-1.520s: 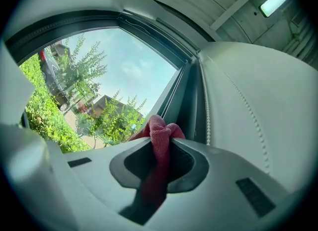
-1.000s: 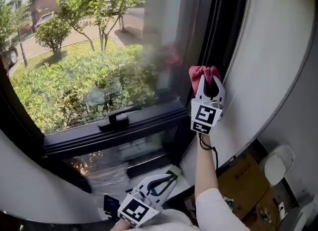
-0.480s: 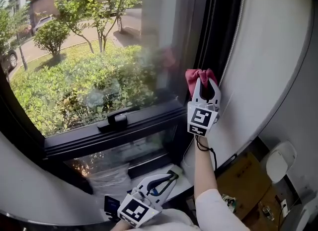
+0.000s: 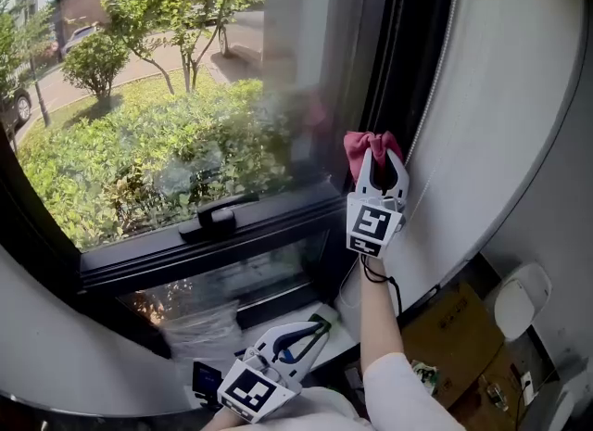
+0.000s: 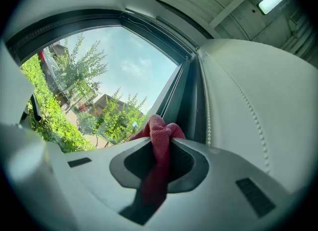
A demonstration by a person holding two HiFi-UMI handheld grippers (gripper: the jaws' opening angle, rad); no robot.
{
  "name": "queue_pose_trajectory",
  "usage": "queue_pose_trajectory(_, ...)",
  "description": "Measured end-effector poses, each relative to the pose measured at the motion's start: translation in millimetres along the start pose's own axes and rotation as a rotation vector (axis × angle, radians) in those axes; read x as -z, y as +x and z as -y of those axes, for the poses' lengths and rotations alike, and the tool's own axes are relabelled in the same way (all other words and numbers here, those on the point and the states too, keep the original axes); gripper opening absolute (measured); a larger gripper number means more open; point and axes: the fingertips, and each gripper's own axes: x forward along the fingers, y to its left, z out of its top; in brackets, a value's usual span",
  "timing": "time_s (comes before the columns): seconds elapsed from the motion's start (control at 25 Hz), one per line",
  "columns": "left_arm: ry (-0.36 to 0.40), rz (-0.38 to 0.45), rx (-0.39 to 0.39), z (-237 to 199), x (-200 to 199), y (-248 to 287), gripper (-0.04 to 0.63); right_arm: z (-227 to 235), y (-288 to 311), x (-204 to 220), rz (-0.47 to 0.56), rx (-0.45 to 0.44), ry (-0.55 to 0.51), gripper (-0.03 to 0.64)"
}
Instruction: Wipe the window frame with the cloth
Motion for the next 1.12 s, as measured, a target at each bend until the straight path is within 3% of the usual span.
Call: queue_pose_trajectory(1.12, -0.053, -0.001, -0.008, 2, 6, 9, 0.041, -16, -18, 33, -0.049, -0.040, -0.016, 0.060)
